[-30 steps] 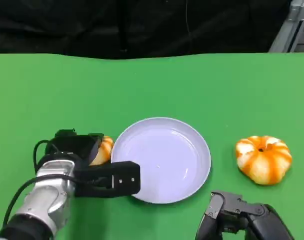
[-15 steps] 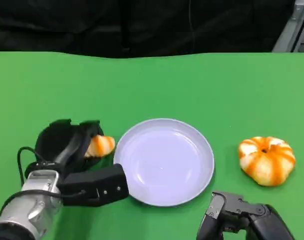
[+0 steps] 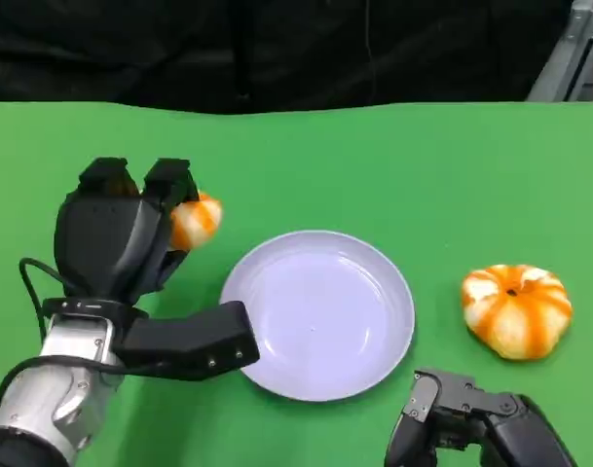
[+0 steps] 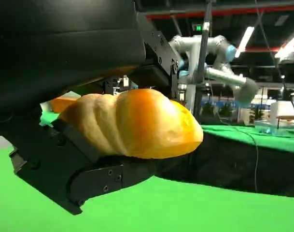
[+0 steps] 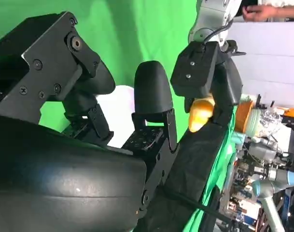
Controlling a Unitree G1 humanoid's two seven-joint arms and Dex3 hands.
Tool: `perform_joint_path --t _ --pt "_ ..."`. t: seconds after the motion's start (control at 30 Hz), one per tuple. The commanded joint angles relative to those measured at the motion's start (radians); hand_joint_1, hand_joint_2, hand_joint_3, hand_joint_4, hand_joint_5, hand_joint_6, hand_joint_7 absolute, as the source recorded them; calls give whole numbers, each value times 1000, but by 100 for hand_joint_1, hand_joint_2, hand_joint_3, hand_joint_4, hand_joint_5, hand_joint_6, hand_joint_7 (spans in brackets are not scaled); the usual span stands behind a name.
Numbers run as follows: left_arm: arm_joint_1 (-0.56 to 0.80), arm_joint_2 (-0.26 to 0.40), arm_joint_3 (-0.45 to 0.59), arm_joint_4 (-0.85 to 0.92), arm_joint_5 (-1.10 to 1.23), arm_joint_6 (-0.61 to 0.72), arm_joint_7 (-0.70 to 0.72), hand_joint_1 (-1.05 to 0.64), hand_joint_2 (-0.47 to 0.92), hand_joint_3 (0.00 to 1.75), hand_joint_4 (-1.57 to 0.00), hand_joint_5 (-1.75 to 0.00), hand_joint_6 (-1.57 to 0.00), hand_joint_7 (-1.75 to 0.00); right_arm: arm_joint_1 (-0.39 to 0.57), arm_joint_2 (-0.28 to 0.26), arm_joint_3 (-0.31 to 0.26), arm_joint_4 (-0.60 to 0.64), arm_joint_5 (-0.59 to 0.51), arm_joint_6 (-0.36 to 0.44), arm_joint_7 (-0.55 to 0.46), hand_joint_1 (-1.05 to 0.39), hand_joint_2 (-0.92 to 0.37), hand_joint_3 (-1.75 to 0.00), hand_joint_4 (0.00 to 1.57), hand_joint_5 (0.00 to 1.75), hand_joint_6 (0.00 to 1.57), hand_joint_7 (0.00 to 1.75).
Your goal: Grasp the bread from the table and place it into the plate.
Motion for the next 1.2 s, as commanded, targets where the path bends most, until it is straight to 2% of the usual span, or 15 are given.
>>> perform_joint_path --t 0.03,0.1,0.13,0.23,0.47,0.53,0.63,0.67,0.73,1.03,1.1,1.2 --pt "6 17 3 -8 9 8 12 -21 44 102 -97 -175 -74 -175 4 -4 -5 0 11 -15 1 8 -31 -145 88 165 76 140" --pt "5 11 -3 -28 3 -27 24 -21 44 102 -97 -175 -74 -175 2 -2 -2 3 10 -16 0 8 -31 -145 88 165 76 140" --pt "4 6 -7 -43 -2 -54 33 -19 38 116 -100 -175 -77 -175 1 -1 -1 5 10 -17 0 8 -31 -144 88 165 76 140" --pt "-15 18 -30 -124 -42 -189 -49 -18 24 141 -102 -175 -78 -175 -9 2 -6 31 7 -14 -5 8 -31 -144 88 166 76 139" --pt "-10 17 -14 -141 -42 -229 -82 -18 20 148 -102 -175 -78 -175 -10 4 -7 38 7 -16 -5 8 -31 -144 88 167 77 138" --pt "-10 -29 -44 -188 -43 -221 -131 -20 24 145 -102 -175 -79 -175 4 1 0 22 7 -13 0 7 -32 -143 87 166 76 138" --pt "-6 -52 -51 -218 -42 -214 -163 -21 26 142 -103 -175 -79 -175 10 0 3 14 8 -11 2 6 -34 -141 87 165 76 138" --pt "-11 -82 -76 -209 -34 -197 -198 -22 27 142 -103 -175 -79 -175 22 -3 10 1 1 -7 1 6 -34 -140 87 165 76 138" --pt "-17 -122 -110 -203 -20 -163 -252 -21 25 139 -102 -175 -79 -175 40 -7 21 -22 -10 -1 1 4 -34 -139 91 173 75 138" --pt "-15 -153 -127 -196 1 -112 -316 -20 26 137 -101 -175 -80 -175 47 -8 30 -40 -23 10 -2 3 -34 -138 93 175 75 137" --pt "-17 -173 -148 -177 12 -71 -361 -21 36 121 -98 -175 -76 -175 45 -7 35 -45 -33 13 -3 3 -34 -138 92 175 75 137" --pt "-23 -186 -169 -131 17 -45 -383 -21 42 108 -96 -175 -73 -173 45 -6 35 -47 -32 15 -3 3 -33 -138 92 175 76 137"
